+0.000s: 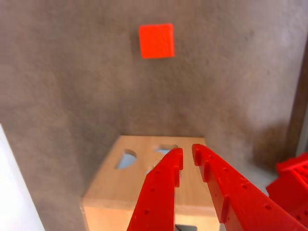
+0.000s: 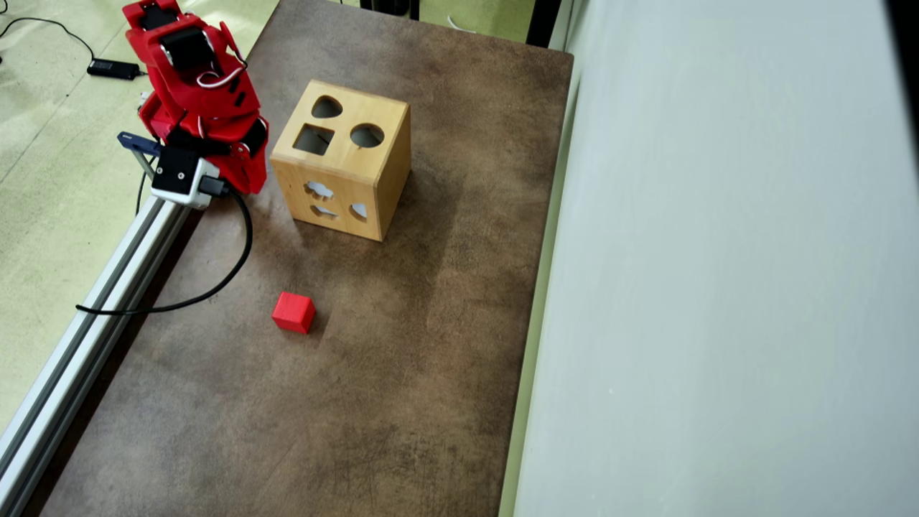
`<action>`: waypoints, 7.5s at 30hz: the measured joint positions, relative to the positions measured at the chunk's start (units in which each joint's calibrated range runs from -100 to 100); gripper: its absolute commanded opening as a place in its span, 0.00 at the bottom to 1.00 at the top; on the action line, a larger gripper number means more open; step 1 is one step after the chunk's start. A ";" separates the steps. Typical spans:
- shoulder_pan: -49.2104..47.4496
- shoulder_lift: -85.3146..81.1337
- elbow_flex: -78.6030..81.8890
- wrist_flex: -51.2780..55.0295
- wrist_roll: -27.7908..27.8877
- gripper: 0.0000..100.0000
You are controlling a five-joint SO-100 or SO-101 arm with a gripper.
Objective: Pick and place the red cube on the square hole
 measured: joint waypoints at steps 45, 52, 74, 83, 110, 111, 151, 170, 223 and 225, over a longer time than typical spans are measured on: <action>1.94 14.41 -14.90 -1.45 4.10 0.05; 1.94 14.41 -14.90 -1.45 4.10 0.15; 3.95 14.41 -14.90 2.50 4.10 0.49; 3.95 14.41 -14.90 2.50 4.10 0.49; 3.88 15.93 -14.90 2.50 4.10 0.49; 3.88 16.02 -14.90 2.50 4.10 0.49; 3.88 42.37 -15.35 2.18 4.10 0.49; 3.88 46.86 -15.44 -3.15 4.10 0.49; 7.19 50.85 -15.44 -15.09 5.62 0.48; 7.19 50.85 -15.44 -15.09 5.62 0.48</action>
